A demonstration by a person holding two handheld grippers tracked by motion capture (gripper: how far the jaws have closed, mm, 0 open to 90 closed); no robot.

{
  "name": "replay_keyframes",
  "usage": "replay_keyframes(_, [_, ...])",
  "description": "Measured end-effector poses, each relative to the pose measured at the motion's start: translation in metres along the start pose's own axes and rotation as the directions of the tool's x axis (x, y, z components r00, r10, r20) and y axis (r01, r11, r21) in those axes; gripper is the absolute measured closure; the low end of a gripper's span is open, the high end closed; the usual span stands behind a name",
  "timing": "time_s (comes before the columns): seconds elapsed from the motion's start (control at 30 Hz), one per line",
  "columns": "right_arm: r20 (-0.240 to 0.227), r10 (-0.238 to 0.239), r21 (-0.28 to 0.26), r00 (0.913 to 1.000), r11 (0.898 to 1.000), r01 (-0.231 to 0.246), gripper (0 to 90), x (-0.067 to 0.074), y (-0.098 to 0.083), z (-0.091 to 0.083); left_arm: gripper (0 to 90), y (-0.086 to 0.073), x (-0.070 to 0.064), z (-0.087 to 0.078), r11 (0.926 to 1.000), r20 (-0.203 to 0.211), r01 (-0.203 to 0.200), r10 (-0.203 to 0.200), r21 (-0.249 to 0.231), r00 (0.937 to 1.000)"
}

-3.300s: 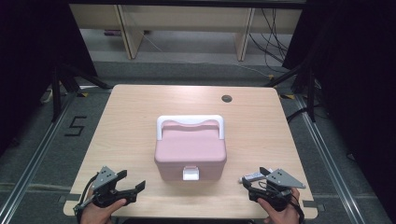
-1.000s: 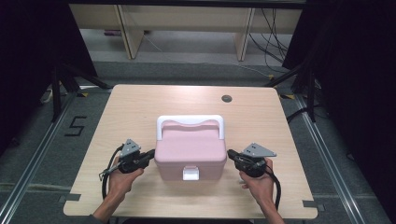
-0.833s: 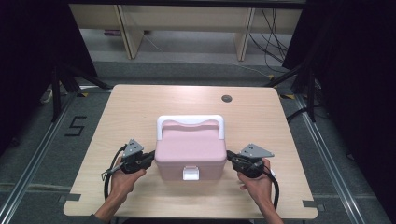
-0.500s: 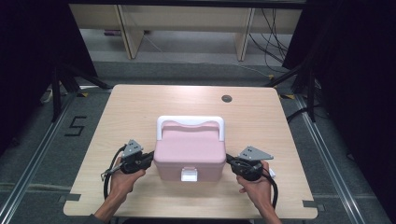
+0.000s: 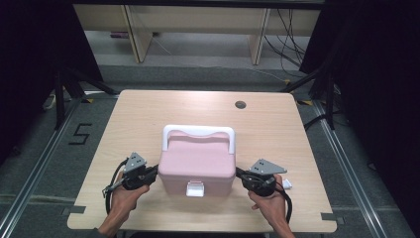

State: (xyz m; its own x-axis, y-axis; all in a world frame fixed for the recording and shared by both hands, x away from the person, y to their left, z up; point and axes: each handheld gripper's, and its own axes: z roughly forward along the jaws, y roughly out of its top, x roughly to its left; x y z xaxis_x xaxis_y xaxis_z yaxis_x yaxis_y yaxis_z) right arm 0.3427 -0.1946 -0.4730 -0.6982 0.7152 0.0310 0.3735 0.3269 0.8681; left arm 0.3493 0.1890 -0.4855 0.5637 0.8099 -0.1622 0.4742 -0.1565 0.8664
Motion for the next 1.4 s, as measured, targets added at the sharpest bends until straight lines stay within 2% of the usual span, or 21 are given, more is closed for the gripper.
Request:
replay_keyframes(0.07, [-0.001,-0.018,-0.01,0.9998,1.0,0.018,90.0,0.0,0.0,0.001,89.7,-0.001,0.0,-0.002,1.0,0.004,-0.001,0.001,0.002,1.0])
replay_keyframes(0.1, [-0.02,-0.004,-0.018,0.9998,1.0,0.004,90.0,0.001,-0.001,0.002,89.7,-0.002,-0.001,-0.004,1.0,-0.001,0.002,-0.002,0.0,1.0])
replay_keyframes(0.17, [-0.008,0.012,0.001,0.9999,1.0,-0.012,90.0,0.005,0.0,0.0,89.6,-0.003,0.0,-0.007,1.0,-0.002,-0.005,0.005,0.006,1.0])
replay_keyframes(0.23, [-0.013,-0.026,-0.008,0.9996,1.0,0.026,90.0,0.004,0.0,0.001,89.6,-0.004,0.002,-0.008,1.0,0.001,0.001,-0.001,0.006,1.0])
replay_keyframes(0.3, [-0.018,0.016,0.011,0.9997,1.0,-0.015,90.0,0.008,0.0,0.001,89.6,-0.004,0.001,-0.009,1.0,0.0,0.01,-0.01,-0.001,1.0])
replay_keyframes(0.33, [-0.01,-0.024,0.0,0.9997,1.0,0.024,90.0,0.006,0.001,0.002,89.6,-0.005,0.001,-0.01,1.0,-0.001,0.002,-0.002,0.001,1.0])
replay_keyframes(0.47, [-0.011,-0.006,-0.006,0.9999,1.0,0.006,89.8,0.006,0.0,0.002,89.6,-0.006,0.002,-0.011,0.9998,0.01,0.018,-0.018,0.003,0.9998])
replay_keyframes(0.53, [0.002,-0.007,-0.01,1.0,1.0,0.007,84.8,0.005,0.0,0.002,89.2,-0.005,0.004,-0.011,0.9997,0.012,0.016,-0.016,0.019,0.9998])
replay_keyframes(0.67, [0.013,0.031,-0.004,0.9994,1.0,-0.031,76.7,0.004,0.0,0.001,80.9,-0.005,0.009,-0.011,0.9994,-0.003,0.023,-0.023,0.028,0.9997])
replay_keyframes(0.7, [0.023,0.003,-0.008,0.9997,1.0,-0.003,75.2,0.003,0.0,0.0,79.5,-0.005,0.01,-0.011,0.9991,-0.003,0.029,-0.028,0.031,0.9996])
replay_keyframes(0.8, [0.05,0.008,0.018,0.9987,1.0,-0.009,70.9,0.001,-0.001,-0.006,72.3,-0.002,0.014,-0.011,0.999,-0.016,0.026,-0.025,0.037,0.9996])
replay_keyframes(0.87, [0.072,0.038,0.021,0.9967,0.999,-0.04,67.1,-0.001,-0.003,-0.011,68.7,0.0,0.018,-0.012,0.9988,-0.031,0.026,-0.024,0.042,0.9992])
replay_keyframes(1.0, [0.082,0.036,0.008,0.996,0.999,-0.036,60.7,-0.009,-0.006,-0.018,59.9,0.004,0.028,-0.015,0.9974,-0.046,0.056,-0.054,0.045,0.9974])
replay_keyframes(1.07, [0.101,0.058,0.001,0.9932,0.998,-0.059,56.6,-0.009,-0.007,-0.021,54.4,0.007,0.033,-0.015,0.997,-0.034,0.059,-0.057,0.052,0.9978])
replay_keyframes(1.13, [0.095,0.045,-0.012,0.9945,0.999,-0.044,53.3,-0.01,-0.009,-0.022,51.5,0.01,0.04,-0.016,0.9969,-0.032,0.064,-0.063,0.045,0.9975])
replay_keyframes(1.17, [0.088,0.071,0.004,0.9935,0.997,-0.072,51.0,-0.007,-0.01,-0.023,49.1,0.012,0.044,-0.016,0.9965,-0.023,0.068,-0.067,0.048,0.9975])
replay_keyframes(1.23, [0.084,0.074,0.004,0.9938,0.997,-0.074,46.7,-0.004,-0.011,-0.024,45.0,0.017,0.048,-0.016,0.9953,0.004,0.076,-0.076,0.06,0.9971])
replay_keyframes(1.3, [0.087,0.093,0.026,0.9918,0.995,-0.096,43.5,0.0,-0.013,-0.027,40.3,0.024,0.052,-0.019,0.9941,0.044,0.052,-0.056,0.095,0.9975])
replay_keyframes(1.33, [0.103,0.055,0.014,0.9931,0.998,-0.057,42.3,-0.002,-0.015,-0.027,38.8,0.027,0.053,-0.02,0.9942,0.053,0.04,-0.046,0.1,0.9976])
replay_keyframes(1.37, [0.093,0.086,0.03,0.9919,0.996,-0.089,40.8,0.001,-0.016,-0.028,37.1,0.031,0.053,-0.022,0.9938,0.061,0.036,-0.042,0.105,0.9973])
replay_keyframes(1.4, [0.088,0.083,0.029,0.9927,0.996,-0.086,39.6,0.001,-0.016,-0.029,35.4,0.035,0.053,-0.024,0.9942,0.07,0.028,-0.035,0.104,0.9969])
